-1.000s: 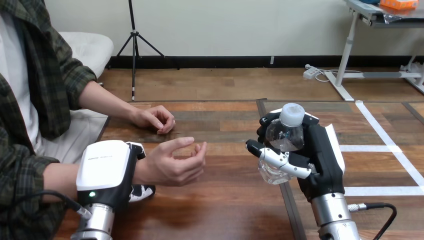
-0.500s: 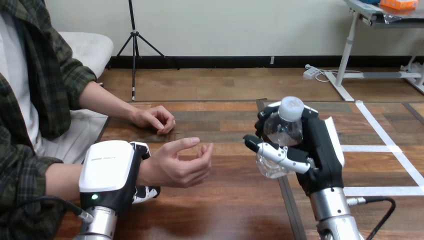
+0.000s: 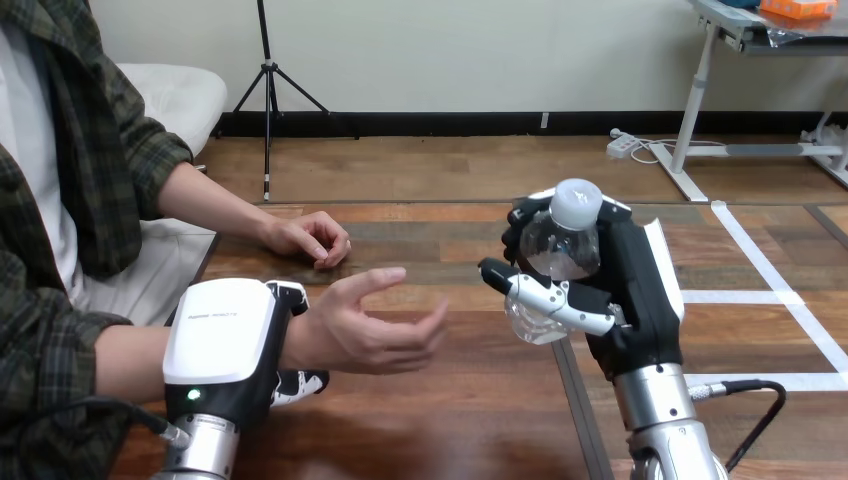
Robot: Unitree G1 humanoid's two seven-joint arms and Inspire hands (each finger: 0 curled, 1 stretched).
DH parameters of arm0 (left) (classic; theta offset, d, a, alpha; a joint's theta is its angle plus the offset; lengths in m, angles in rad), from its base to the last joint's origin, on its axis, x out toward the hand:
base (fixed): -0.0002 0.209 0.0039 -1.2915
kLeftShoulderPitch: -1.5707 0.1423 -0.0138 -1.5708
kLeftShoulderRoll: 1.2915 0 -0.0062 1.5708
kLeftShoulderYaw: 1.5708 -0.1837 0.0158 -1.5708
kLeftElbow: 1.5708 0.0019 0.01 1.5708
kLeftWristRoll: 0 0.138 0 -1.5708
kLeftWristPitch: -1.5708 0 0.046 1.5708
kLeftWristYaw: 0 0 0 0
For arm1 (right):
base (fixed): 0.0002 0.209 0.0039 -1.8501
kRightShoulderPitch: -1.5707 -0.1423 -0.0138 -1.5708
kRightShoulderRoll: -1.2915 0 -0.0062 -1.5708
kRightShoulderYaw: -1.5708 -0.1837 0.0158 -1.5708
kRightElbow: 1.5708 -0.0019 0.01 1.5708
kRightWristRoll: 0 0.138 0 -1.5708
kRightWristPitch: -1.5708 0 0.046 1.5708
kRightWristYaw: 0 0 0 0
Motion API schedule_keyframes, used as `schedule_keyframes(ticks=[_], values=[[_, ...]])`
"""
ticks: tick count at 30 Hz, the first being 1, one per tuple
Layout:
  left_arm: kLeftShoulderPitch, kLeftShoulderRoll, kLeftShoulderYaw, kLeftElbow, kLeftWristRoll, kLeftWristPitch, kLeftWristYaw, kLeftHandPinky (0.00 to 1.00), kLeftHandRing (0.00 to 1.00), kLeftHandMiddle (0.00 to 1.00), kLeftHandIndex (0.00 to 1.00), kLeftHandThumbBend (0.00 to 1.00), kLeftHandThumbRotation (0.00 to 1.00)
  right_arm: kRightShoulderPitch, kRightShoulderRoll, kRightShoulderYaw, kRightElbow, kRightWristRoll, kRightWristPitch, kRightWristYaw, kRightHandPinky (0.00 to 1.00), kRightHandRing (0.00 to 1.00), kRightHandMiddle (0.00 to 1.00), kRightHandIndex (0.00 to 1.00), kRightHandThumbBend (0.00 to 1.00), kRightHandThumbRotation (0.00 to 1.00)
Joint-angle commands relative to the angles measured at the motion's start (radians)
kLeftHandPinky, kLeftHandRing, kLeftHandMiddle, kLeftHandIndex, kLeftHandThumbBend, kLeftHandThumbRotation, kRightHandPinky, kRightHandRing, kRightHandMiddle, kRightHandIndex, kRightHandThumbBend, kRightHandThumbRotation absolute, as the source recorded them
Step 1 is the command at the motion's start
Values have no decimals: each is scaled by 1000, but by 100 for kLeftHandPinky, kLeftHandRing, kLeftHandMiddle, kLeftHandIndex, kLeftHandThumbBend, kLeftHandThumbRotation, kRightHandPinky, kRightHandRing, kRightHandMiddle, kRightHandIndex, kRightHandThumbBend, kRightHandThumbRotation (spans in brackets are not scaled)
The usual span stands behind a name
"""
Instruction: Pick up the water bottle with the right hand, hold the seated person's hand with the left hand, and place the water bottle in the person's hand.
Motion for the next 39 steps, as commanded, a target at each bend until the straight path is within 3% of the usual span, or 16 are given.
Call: schedule_keyframes(ticks=[1, 17, 39], values=[[-23, 7, 6, -71, 19, -23, 22, 25, 28, 31, 32, 83, 0, -108, 20, 10, -79, 14, 0, -1, 36, 41, 46, 47, 75, 0], [-5, 3, 7, -108, 17, -74, 19, 25, 26, 30, 30, 80, 0, -125, 27, 29, -105, 21, 2, 7, 35, 41, 46, 47, 72, 0], [32, 0, 3, -184, 45, -99, 10, 23, 25, 29, 30, 84, 0, -117, 34, 42, -124, 11, -18, 33, 34, 39, 45, 47, 72, 0]])
